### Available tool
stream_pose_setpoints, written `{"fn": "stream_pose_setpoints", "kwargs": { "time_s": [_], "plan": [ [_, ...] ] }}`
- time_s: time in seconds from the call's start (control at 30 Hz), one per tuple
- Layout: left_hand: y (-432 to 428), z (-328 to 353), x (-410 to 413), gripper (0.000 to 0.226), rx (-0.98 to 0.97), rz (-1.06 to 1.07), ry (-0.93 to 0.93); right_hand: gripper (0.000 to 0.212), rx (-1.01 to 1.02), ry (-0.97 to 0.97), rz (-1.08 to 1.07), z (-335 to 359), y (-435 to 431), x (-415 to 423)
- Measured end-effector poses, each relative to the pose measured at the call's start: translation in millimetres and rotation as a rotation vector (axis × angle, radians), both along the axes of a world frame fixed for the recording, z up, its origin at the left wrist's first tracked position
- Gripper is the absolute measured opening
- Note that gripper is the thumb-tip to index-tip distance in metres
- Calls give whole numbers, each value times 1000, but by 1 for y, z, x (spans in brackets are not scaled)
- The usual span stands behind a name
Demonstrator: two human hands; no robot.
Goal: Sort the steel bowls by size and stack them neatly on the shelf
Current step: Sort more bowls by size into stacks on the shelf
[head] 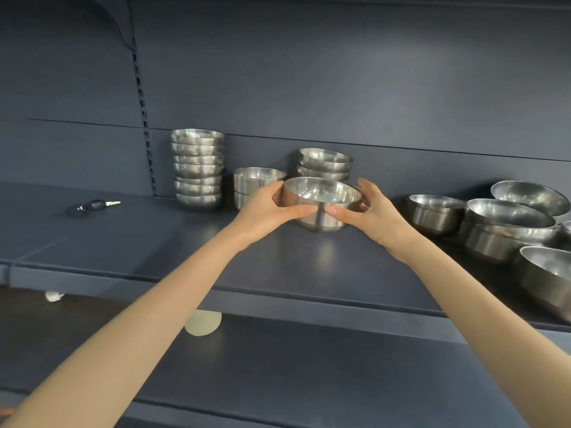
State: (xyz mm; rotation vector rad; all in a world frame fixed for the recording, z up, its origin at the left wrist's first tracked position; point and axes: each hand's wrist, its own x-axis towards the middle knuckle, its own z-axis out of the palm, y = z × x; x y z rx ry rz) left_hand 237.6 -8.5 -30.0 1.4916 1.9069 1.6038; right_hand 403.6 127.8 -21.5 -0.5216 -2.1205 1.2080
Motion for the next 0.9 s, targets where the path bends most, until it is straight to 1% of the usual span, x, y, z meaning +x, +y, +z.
{"fn": "stream_pose_setpoints", "kwargs": {
  "time_s": [0.07, 0.17, 0.27, 0.3, 0.43, 0.5, 0.57, 0.6, 0.63, 0.73, 0.77, 0.87, 0.9],
  "plan": [
    [-10, 2, -12, 57, -2, 13, 1, 99, 4, -9, 3, 1, -10, -14],
    [-26, 5, -31, 51, 7, 13, 6, 112, 1, -25, 26, 5, -21, -35],
    [-41, 13, -50, 51, 27, 2, 7, 123, -5, -32, 40, 10, -35, -54],
    [-45, 14, -57, 50, 31, -6, 7, 123, -9, -30, 42, 11, -40, -61],
    [-58, 18, -83, 45, 36, -16, 1, 107, -33, 24, 10, 12, -53, -86],
    [-62, 19, -95, 44, 46, -27, -7, 113, -32, 32, -10, 14, -64, -96],
    [-64, 19, -107, 54, 52, -38, -23, 126, -23, 28, -32, 12, -70, -105],
    [-65, 19, -113, 58, 52, -47, -28, 127, -22, 32, -45, 12, -74, -109],
    [-65, 18, -119, 60, 54, -60, -28, 125, -22, 45, -58, 12, -77, -113],
    [-67, 21, -133, 62, 65, -93, -40, 109, -43, 121, -76, 9, -78, -128],
    [-66, 23, -138, 64, 74, -105, -60, 109, -54, 138, -82, 11, -81, -132],
    [-60, 29, -149, 72, 103, -127, -83, 121, -58, 149, -101, 20, -83, -143],
    [-58, 32, -152, 76, 103, -124, -82, 119, -61, 146, -113, 24, -82, -146]
  ]
}}
